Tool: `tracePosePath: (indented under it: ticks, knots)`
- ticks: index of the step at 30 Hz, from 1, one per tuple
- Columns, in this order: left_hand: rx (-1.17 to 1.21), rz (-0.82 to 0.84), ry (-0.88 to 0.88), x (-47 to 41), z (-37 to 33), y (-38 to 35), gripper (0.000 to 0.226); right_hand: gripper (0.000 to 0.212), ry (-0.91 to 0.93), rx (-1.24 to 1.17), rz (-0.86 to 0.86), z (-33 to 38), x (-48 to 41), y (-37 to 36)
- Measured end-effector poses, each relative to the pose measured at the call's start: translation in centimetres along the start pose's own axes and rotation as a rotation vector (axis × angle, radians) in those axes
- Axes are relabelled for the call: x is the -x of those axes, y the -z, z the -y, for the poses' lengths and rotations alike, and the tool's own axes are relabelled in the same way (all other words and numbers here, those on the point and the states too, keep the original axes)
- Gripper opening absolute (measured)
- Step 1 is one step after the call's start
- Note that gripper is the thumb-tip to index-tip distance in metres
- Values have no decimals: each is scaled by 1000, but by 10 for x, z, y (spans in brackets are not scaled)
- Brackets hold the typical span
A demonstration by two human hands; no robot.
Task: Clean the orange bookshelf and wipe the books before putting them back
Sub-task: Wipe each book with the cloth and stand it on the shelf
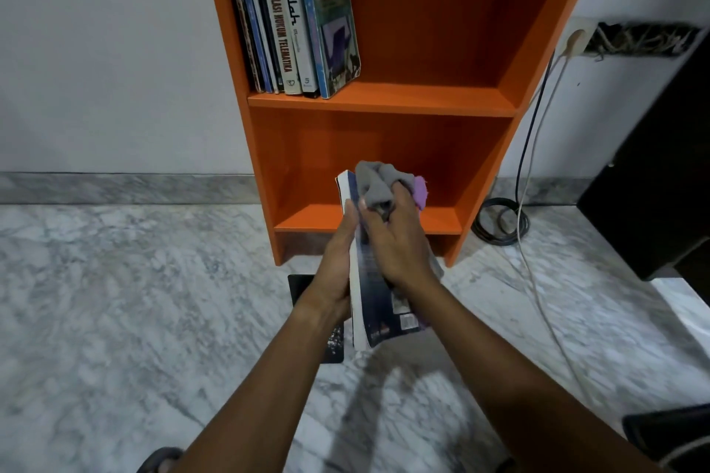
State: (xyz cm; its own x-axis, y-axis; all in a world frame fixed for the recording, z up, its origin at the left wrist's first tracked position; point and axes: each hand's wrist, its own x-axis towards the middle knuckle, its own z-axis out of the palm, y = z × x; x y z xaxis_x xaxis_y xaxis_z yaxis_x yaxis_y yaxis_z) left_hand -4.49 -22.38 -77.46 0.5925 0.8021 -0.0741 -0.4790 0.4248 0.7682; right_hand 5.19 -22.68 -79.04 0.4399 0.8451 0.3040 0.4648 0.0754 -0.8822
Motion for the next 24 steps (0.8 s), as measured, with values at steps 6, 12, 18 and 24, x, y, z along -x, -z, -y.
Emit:
tracePosePath:
  ticks: [6, 12, 18, 24]
  knots:
    - [182, -109, -36, -8, -8, 11, 58, 34, -112, 71, 70, 2, 12, -9]
    - [234, -170, -70, -25, -30, 49, 101, 48, -90, -135, 107, -24, 62, -14]
    - [300, -22, -79, -29, -49, 42, 82, 11, -479, -616, -2, -18, 29, 23]
    - [-30, -152, -50, -37, -80, 28, 56, 27, -466, -631, 59, 16, -4, 53]
